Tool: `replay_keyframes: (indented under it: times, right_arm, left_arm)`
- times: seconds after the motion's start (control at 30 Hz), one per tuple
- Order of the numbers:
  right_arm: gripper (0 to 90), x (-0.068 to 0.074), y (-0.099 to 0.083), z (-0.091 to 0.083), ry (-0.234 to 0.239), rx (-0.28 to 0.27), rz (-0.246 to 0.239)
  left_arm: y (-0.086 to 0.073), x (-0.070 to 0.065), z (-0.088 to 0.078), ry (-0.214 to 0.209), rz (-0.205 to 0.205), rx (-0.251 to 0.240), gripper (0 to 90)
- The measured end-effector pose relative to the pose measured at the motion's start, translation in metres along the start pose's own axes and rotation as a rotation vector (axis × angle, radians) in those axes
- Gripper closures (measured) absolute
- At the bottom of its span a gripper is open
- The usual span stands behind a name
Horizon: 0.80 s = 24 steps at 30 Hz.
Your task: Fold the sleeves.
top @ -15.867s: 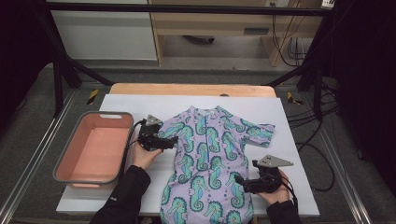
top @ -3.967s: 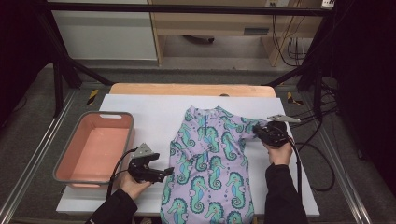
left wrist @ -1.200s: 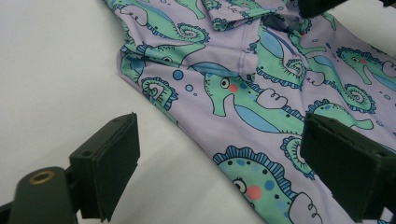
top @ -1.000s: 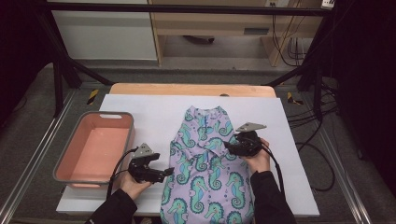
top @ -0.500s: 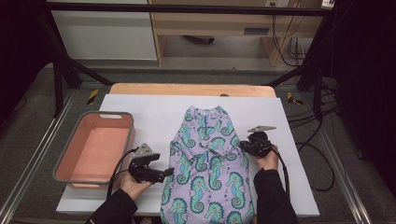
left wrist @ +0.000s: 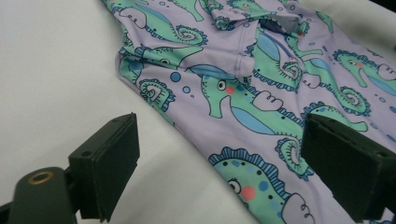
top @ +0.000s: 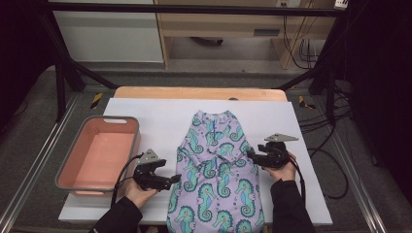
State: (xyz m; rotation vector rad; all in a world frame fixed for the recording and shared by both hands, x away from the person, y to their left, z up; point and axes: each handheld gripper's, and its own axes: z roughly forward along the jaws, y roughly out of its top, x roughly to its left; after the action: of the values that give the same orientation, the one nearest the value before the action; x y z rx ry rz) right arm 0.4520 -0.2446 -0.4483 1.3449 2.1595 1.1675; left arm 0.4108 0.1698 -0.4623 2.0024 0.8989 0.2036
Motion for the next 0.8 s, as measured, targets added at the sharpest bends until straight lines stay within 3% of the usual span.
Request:
replay_keyframes:
  times: [0.13,0.43,0.63,0.8]
  right_arm:
    - [22.4,0.006,-0.004,-0.013,0.038,-0.04,0.009]
    - [11.2,0.023,-0.02,-0.029,0.113,-0.077,0.011]
    - [7.6,0.026,-0.033,-0.035,0.124,-0.081,0.006]
    - [7.6,0.027,-0.047,-0.039,0.125,-0.05,0.016]
  left_arm:
    - [0.001,-0.005,0.0,-0.014,0.007,0.006,10.7]
    - [0.001,-0.014,0.002,-0.009,0.029,0.017,10.7]
    - [-0.001,-0.017,0.001,-0.019,0.026,0.026,10.7]
    - [-0.003,-0.02,0.0,-0.017,0.046,0.034,10.7]
